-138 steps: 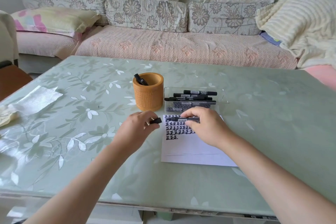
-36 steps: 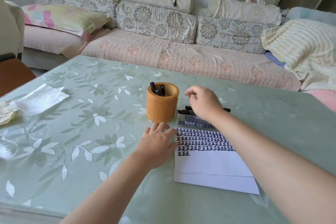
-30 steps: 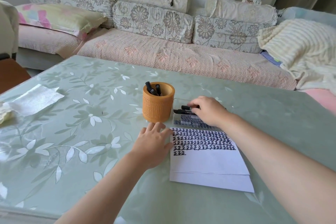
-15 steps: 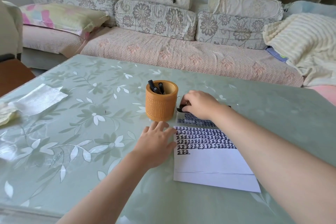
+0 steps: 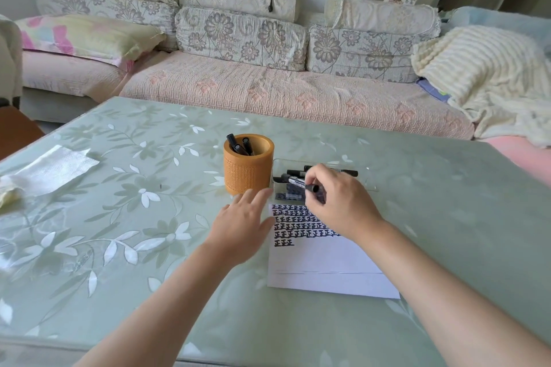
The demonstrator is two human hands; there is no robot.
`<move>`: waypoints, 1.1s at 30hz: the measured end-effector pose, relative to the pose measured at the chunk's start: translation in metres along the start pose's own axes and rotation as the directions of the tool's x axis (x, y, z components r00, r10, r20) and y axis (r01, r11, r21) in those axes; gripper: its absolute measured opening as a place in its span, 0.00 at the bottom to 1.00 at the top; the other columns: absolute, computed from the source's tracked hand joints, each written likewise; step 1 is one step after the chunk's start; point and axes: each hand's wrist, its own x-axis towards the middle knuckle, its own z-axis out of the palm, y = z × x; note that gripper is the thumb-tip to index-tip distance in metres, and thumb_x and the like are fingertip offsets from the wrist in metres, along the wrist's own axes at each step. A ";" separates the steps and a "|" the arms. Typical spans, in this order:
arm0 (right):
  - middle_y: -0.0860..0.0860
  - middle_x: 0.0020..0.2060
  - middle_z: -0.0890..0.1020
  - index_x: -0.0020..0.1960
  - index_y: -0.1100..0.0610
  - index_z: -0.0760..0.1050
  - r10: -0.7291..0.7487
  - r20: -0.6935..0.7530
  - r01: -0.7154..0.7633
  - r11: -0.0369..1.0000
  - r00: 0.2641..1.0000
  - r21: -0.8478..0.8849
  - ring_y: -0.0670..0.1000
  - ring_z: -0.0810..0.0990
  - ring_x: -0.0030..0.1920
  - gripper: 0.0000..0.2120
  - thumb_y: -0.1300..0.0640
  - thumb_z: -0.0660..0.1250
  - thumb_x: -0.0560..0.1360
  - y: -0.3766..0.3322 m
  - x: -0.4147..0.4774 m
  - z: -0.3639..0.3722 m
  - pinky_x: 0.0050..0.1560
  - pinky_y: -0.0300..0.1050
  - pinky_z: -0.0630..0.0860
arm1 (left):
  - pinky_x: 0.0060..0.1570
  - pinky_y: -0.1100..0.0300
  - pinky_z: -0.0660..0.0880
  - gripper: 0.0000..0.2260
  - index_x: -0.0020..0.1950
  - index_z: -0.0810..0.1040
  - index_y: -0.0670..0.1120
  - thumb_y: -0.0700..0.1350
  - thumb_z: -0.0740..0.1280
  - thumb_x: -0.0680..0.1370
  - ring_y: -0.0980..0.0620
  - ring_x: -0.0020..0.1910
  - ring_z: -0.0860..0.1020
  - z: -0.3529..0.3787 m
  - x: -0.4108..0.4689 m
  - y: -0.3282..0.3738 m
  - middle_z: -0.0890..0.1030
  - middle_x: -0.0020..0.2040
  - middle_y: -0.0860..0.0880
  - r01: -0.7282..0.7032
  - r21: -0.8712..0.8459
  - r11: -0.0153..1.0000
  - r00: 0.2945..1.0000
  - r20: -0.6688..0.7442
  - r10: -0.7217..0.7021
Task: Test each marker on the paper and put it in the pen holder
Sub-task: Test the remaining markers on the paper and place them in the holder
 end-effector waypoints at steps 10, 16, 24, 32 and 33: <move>0.48 0.33 0.80 0.45 0.50 0.72 0.320 0.194 -0.374 0.797 0.927 0.474 0.50 0.81 0.34 0.11 0.65 0.69 0.74 0.008 -0.037 -0.013 0.40 0.44 0.75 | 0.56 0.56 0.73 0.21 0.71 0.68 0.50 0.47 0.65 0.79 0.51 0.61 0.70 -0.009 0.004 0.010 0.72 0.64 0.53 -0.166 -0.037 0.985 0.966 -0.206 0.155; 0.44 0.43 0.80 0.46 0.47 0.74 0.336 0.253 -0.415 0.812 0.907 0.410 0.42 0.80 0.44 0.10 0.63 0.68 0.74 0.013 -0.038 -0.003 0.49 0.42 0.74 | 0.39 0.60 0.69 0.07 0.56 0.78 0.51 0.49 0.65 0.79 0.52 0.49 0.75 -0.008 0.001 0.008 0.76 0.47 0.55 -0.148 -0.037 0.988 0.983 -0.116 0.142; 0.46 0.56 0.79 0.66 0.48 0.73 0.116 0.475 -0.154 0.987 0.873 0.042 0.52 0.76 0.58 0.15 0.51 0.58 0.81 -0.004 -0.035 0.001 0.57 0.48 0.70 | 0.37 0.59 0.71 0.12 0.52 0.79 0.52 0.56 0.60 0.77 0.54 0.45 0.74 -0.003 -0.004 0.019 0.75 0.43 0.56 -0.245 -0.043 0.969 0.965 -0.107 0.239; 0.49 0.42 0.73 0.51 0.56 0.76 0.041 0.452 -0.054 0.998 0.891 0.016 0.55 0.75 0.46 0.10 0.52 0.60 0.82 0.003 -0.033 0.007 0.46 0.53 0.72 | 0.35 0.57 0.69 0.08 0.50 0.79 0.54 0.53 0.61 0.80 0.57 0.39 0.70 -0.008 -0.004 0.021 0.73 0.39 0.57 -0.214 -0.109 0.971 0.977 -0.038 0.211; 0.50 0.41 0.73 0.50 0.58 0.76 0.004 0.413 -0.010 1.000 0.911 0.012 0.55 0.75 0.44 0.09 0.53 0.61 0.81 0.003 -0.034 0.008 0.44 0.54 0.72 | 0.36 0.55 0.70 0.07 0.50 0.79 0.53 0.51 0.62 0.80 0.56 0.38 0.71 -0.009 -0.004 0.021 0.73 0.39 0.56 -0.194 -0.144 0.970 0.981 -0.015 0.194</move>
